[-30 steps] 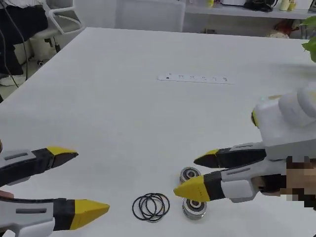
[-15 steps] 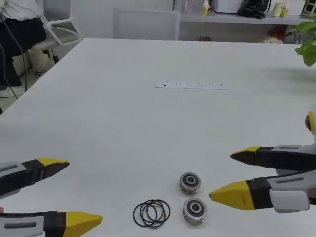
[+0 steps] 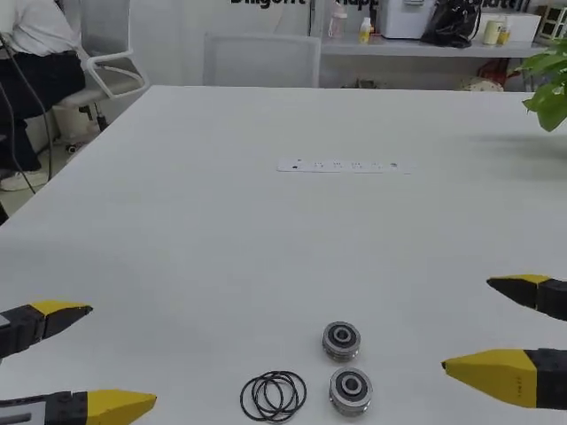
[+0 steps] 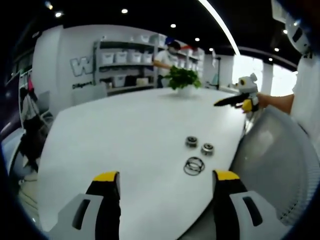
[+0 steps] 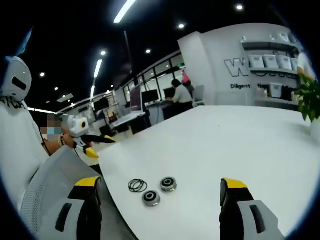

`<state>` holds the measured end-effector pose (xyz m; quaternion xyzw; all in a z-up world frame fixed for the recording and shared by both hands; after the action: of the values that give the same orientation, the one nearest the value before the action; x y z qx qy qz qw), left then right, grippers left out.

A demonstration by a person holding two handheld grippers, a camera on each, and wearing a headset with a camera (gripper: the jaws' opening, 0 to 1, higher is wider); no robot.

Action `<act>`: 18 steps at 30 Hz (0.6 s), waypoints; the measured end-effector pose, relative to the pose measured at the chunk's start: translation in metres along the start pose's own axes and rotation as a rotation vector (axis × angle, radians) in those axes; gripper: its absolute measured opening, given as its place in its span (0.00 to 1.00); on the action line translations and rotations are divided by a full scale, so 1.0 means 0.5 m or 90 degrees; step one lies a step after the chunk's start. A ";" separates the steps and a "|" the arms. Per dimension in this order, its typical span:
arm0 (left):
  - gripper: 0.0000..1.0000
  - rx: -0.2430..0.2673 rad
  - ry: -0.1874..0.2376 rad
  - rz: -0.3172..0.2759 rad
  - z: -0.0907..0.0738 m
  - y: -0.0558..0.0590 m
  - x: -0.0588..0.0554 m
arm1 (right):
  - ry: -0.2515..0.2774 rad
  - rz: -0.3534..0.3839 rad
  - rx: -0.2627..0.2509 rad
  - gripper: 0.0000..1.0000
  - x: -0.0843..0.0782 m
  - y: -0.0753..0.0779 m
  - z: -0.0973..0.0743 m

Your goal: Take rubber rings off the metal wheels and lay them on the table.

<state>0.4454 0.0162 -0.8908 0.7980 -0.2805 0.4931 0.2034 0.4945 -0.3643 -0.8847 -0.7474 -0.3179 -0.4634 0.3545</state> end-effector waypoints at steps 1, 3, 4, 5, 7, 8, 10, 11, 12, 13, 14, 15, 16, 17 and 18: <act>0.76 0.000 0.000 -0.001 0.000 0.000 -0.001 | -0.001 0.004 -0.006 0.99 -0.006 0.002 -0.001; 0.76 -0.001 0.001 -0.006 0.001 0.001 -0.004 | -0.008 0.018 -0.017 0.99 -0.024 0.005 -0.004; 0.76 -0.002 0.001 -0.009 0.001 0.001 -0.005 | -0.016 0.028 -0.021 0.99 -0.032 0.006 -0.005; 0.76 -0.003 0.002 -0.013 0.002 0.001 -0.007 | -0.027 0.037 -0.027 0.99 -0.040 0.008 -0.006; 0.76 -0.003 0.002 -0.015 0.004 0.001 -0.011 | -0.057 0.036 -0.038 0.96 -0.063 0.008 -0.011; 0.76 -0.002 0.001 -0.017 0.005 0.001 -0.013 | -0.066 0.035 -0.041 0.96 -0.072 0.007 -0.012; 0.76 -0.004 -0.004 -0.024 0.007 0.002 -0.020 | -0.078 0.039 -0.043 0.97 -0.081 0.006 -0.016; 0.76 -0.005 -0.010 -0.031 0.009 0.002 -0.025 | -0.083 0.045 -0.044 0.97 -0.084 0.007 -0.018; 0.76 -0.004 -0.012 -0.032 0.010 0.003 -0.027 | -0.084 0.046 -0.044 0.98 -0.085 0.007 -0.019; 0.76 -0.003 -0.014 -0.034 0.010 0.004 -0.030 | -0.087 0.047 -0.045 0.99 -0.085 0.008 -0.021; 0.76 -0.003 -0.015 -0.036 0.010 0.006 -0.030 | -0.091 0.048 -0.047 0.99 -0.086 0.009 -0.022; 0.76 -0.004 -0.016 -0.039 0.011 0.007 -0.031 | -0.096 0.047 -0.049 0.99 -0.088 0.010 -0.024; 0.76 -0.004 -0.017 -0.043 0.011 0.008 -0.032 | -0.098 0.046 -0.050 0.99 -0.088 0.010 -0.024; 0.76 -0.004 -0.020 -0.046 0.012 0.009 -0.033 | -0.104 0.046 -0.050 0.99 -0.090 0.010 -0.026; 0.76 -0.005 -0.023 -0.047 0.014 0.012 -0.035 | -0.109 0.047 -0.050 0.99 -0.092 0.010 -0.027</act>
<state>0.4400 0.0120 -0.9092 0.8158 -0.2561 0.4697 0.2196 0.4751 -0.3847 -0.9239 -0.8087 -0.3007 -0.3967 0.3135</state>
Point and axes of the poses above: the centre of the closed fingertips' face, and the gripper's own axes: z roughly forward along the fingers, y roughly to its right, x roughly out of its top, the point moved 8 cm from there along -z, roughly backward along the fingers
